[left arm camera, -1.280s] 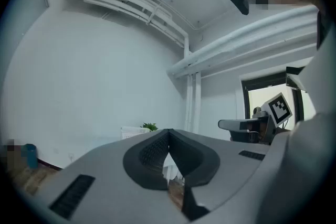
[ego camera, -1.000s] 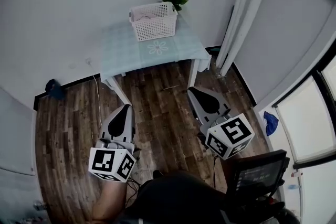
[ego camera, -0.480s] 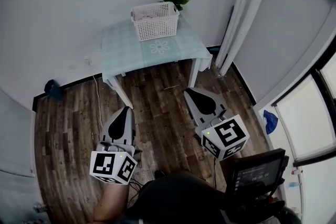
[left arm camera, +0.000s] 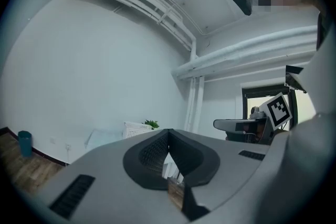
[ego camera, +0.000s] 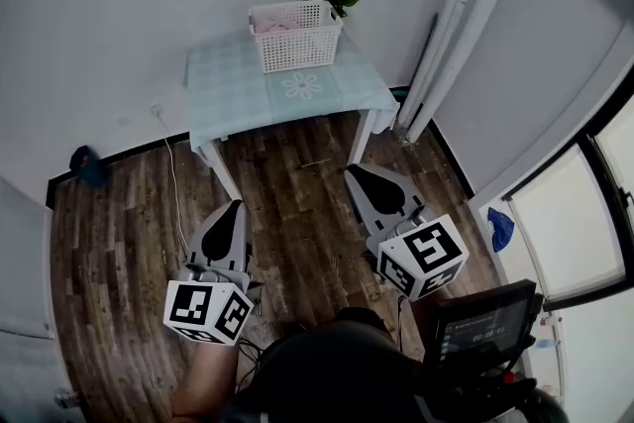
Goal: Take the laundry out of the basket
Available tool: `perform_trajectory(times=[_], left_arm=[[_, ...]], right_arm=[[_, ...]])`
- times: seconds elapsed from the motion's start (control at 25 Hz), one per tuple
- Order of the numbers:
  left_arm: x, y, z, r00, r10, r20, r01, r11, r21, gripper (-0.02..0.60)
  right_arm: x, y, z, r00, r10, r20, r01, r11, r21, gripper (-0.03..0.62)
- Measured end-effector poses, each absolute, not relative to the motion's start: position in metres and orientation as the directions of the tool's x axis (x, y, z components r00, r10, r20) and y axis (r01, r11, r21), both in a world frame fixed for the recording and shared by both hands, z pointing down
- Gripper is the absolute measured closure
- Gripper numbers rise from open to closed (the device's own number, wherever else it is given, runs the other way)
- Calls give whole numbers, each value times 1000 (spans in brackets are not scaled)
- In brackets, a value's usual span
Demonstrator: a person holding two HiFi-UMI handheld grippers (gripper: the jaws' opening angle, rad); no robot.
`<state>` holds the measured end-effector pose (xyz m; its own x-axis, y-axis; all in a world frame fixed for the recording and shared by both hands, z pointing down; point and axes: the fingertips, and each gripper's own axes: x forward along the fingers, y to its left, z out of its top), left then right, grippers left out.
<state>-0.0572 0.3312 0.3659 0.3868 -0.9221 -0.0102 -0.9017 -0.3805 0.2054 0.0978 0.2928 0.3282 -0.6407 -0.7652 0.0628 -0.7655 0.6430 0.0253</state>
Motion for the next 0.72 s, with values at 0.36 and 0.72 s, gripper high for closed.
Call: perform_trajectory(times=[0.36, 0.72], left_arm=[[-70, 289, 372, 389, -921, 5, -898, -378, 225, 572], [-54, 215, 362, 353, -936, 14, -920, -344, 187, 572]], right_arm=[[88, 248, 340, -650, -757, 66, -759, 651, -2, 577], [93, 172, 336, -710, -703, 37, -704, 710, -17, 576]])
